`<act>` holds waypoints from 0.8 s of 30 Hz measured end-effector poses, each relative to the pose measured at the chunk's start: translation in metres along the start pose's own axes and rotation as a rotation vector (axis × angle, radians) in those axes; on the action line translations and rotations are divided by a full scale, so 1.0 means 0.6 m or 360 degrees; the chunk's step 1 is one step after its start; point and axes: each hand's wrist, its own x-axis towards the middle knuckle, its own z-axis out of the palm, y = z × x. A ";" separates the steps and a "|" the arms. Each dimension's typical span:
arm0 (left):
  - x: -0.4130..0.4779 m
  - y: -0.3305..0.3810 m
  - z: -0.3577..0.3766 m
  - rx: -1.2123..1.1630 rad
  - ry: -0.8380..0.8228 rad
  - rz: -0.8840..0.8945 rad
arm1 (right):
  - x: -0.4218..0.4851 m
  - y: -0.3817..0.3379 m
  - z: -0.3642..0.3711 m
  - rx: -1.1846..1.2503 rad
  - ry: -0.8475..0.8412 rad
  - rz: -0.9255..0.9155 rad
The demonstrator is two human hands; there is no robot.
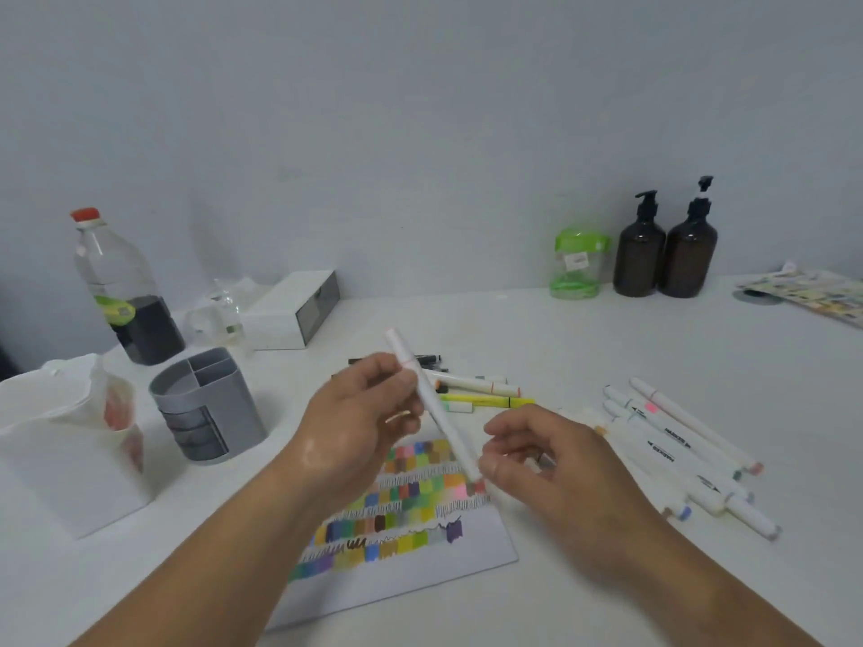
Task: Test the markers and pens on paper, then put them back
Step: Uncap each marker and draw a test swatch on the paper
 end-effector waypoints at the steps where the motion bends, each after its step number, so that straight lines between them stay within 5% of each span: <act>1: -0.005 -0.013 0.004 -0.0115 -0.0017 -0.0049 | 0.000 0.002 0.003 -0.0007 -0.0026 0.0017; 8: -0.016 -0.046 -0.013 -0.0317 -0.0174 -0.0084 | 0.014 0.012 -0.001 0.0032 0.0111 0.0062; 13: -0.031 -0.033 -0.035 0.0713 -0.0134 0.0085 | 0.016 0.003 -0.008 0.0218 0.0135 0.0077; 17: -0.041 -0.038 -0.023 0.1466 -0.0219 0.0476 | 0.014 0.003 -0.012 0.0187 0.0176 0.0088; 24: -0.049 -0.039 0.004 0.1469 -0.0432 0.0416 | 0.015 -0.008 -0.003 0.0644 0.0091 0.0138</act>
